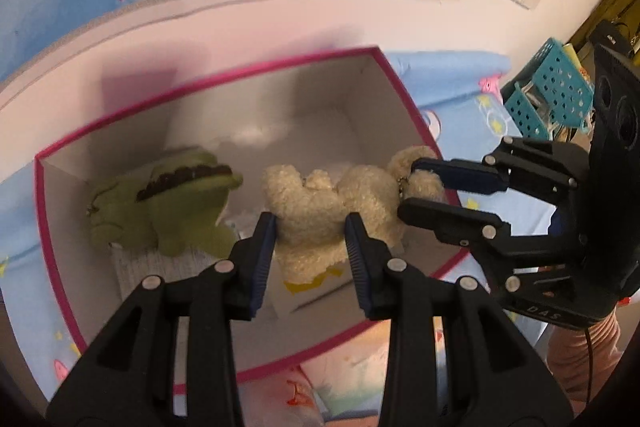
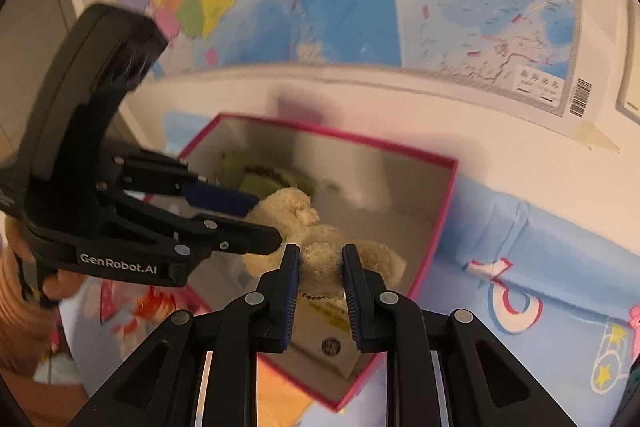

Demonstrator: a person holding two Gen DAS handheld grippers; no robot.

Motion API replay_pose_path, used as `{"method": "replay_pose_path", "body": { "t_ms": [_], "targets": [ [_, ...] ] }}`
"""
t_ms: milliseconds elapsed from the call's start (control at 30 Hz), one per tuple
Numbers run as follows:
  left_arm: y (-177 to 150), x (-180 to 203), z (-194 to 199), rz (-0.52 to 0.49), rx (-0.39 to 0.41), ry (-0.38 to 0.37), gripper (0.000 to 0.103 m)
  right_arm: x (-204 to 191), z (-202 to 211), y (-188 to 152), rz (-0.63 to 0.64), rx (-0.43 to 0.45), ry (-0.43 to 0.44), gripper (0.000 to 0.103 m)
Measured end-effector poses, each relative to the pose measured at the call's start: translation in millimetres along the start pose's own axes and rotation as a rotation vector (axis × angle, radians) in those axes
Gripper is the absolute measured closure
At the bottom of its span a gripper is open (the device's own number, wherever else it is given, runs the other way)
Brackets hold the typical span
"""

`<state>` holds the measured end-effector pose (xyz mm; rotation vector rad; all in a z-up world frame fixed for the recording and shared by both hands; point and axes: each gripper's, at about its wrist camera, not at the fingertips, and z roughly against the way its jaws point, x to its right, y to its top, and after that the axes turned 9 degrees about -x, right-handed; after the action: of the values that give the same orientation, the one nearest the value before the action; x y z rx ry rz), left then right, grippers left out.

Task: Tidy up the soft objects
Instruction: 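Carry the teddy bear over the pink box and open the right gripper, then grasp the black cloth on the bed with the right gripper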

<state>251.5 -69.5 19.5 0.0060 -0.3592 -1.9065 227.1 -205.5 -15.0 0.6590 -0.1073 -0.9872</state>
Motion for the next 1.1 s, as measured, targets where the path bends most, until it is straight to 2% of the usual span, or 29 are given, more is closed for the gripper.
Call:
{"method": "replay_pose_path", "body": {
  "t_ms": [67, 133, 300, 400, 467, 533, 600, 733, 900, 1000, 1100],
  "targets": [
    [0, 0, 3, 0.015, 0.005, 0.012, 0.065, -4, 1, -3, 0.001, -0.015, -0.019, 0.066],
    [-2, -1, 8, 0.027, 0.018, 0.015, 0.064, -5, 9, -8, -0.013, 0.007, -0.02, 0.058],
    [-20, 2, 34, 0.024, 0.095, 0.027, 0.063, -2, 43, -28, -0.045, 0.082, 0.029, 0.054],
    [-44, 14, 57, -0.017, 0.165, -0.007, 0.063, -7, 65, -46, -0.026, 0.124, 0.12, 0.05],
    [-66, 25, 73, -0.058, 0.212, -0.044, 0.051, -16, 75, -64, 0.007, 0.132, 0.15, 0.038],
    [-91, 34, 84, -0.092, 0.252, -0.054, 0.046, -29, 80, -84, 0.048, 0.12, 0.188, 0.034],
    [-109, 40, 89, -0.108, 0.269, -0.073, 0.046, -41, 82, -107, 0.082, 0.09, 0.217, 0.032],
    [-150, 51, 84, -0.14, 0.265, -0.154, 0.046, -60, 73, -154, 0.099, 0.019, 0.238, 0.031],
    [-191, 67, 60, -0.19, 0.205, -0.191, 0.046, -67, 60, -209, 0.036, -0.061, 0.304, 0.031],
    [-206, 76, 45, -0.209, 0.165, -0.223, 0.046, -68, 48, -224, -0.007, -0.092, 0.333, 0.031],
    [-221, 86, 34, -0.23, 0.136, -0.227, 0.046, -79, 39, -230, 0.002, -0.098, 0.331, 0.031]
  ]
}}
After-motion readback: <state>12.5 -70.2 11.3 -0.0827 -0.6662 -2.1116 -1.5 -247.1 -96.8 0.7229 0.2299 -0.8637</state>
